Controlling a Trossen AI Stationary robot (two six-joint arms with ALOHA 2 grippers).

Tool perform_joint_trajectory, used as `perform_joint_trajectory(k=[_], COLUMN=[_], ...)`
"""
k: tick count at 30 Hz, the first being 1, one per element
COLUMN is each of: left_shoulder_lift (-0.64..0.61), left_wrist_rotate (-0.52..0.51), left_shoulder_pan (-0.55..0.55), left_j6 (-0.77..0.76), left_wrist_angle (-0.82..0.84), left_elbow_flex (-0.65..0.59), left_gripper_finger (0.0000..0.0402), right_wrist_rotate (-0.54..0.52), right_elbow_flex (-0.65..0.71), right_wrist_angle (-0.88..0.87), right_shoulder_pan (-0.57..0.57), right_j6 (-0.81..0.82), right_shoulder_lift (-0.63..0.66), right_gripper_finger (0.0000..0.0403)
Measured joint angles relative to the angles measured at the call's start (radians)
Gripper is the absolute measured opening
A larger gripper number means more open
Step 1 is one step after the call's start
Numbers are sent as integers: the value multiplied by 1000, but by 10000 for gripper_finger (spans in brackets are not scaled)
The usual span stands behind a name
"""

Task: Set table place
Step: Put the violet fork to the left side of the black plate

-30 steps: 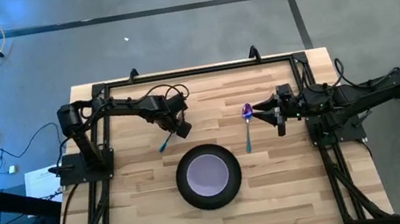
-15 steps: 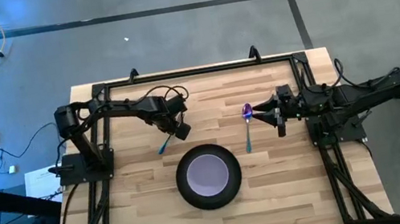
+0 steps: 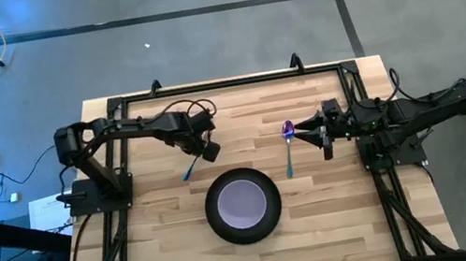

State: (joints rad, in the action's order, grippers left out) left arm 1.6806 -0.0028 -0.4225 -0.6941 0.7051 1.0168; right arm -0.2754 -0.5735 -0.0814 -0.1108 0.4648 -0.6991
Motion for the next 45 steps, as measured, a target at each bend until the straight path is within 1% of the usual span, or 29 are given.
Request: perform_joint_trajectory(k=[6, 12, 20, 29, 35, 38, 45], left_shoulder_lift=[-65, -110, -110, -110, -110, -109, -109], left_wrist_rotate=[-33, -65, -105, -145, -149, -169, -177], left_shoulder_pan=[15, 76, 188, 290, 364, 402, 505], left_j6=[-70, -163, -307, -469, -581, -644, -787], left_wrist_angle=[52, 91, 120, 182, 189, 202, 250], left_elbow_flex=[1, 1, 1, 1, 1, 1, 1], left_gripper_finger=[0, 0, 0, 0, 0, 0, 0], right_wrist_rotate=[4, 4, 4, 42, 44, 46, 80], right_elbow_flex=[0, 0, 0, 0, 0, 0, 0], right_wrist_angle=[-2, -3, -7, -9, -9, -9, -9], right_shoulder_pan=[0, 0, 0, 0, 0, 0, 0], right_j6=[1, 1, 5, -2, -2, -2, -2], right_shoulder_lift=[0, 0, 1, 1, 1, 1, 1], right_gripper_finger=[147, 147, 147, 147, 147, 147, 147])
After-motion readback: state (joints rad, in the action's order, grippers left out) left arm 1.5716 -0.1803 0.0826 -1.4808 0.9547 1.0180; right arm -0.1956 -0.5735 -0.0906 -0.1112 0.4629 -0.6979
